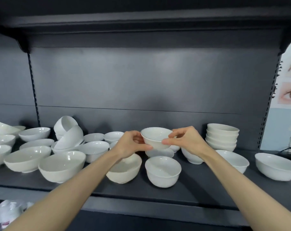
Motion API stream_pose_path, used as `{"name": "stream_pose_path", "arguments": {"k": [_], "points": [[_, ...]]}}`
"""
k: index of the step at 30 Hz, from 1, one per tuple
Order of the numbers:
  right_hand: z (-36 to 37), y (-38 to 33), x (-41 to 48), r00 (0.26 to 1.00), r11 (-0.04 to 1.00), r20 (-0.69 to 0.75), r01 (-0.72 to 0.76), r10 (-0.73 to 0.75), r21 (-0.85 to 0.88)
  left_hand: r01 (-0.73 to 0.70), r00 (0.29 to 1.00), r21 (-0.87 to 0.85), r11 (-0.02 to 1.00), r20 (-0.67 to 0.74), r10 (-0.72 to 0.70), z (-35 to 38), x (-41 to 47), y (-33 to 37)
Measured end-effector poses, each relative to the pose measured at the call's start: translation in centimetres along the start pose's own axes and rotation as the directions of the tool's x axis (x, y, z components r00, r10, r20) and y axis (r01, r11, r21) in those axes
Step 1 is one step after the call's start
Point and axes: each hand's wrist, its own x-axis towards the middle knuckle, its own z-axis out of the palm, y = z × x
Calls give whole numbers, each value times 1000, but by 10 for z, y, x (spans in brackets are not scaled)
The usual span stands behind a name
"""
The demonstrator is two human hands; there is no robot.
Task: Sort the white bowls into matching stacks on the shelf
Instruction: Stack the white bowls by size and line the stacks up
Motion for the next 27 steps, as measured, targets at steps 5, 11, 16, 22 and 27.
{"name": "stream_pose_path", "arguments": {"k": [5,11,16,22,27], "points": [[2,14,22,995,995,-17,-98,98,-14,27,995,95,995,98,-36,-4,37,-17],[1,43,39,987,988,43,-151,152,-10,0,982,296,955,182,-56,2,65,-36],[2,60,46,981,982,45,-189,189,-5,33,960,387,922,243,-137,4,74,-44],[3,72,51,974,978,85,-206,208,-25,46,930,428,903,312,-195,4,76,-47],[4,77,53,972,977,96,-212,213,-22,130,921,365,922,300,-248,8,79,-47]]}}
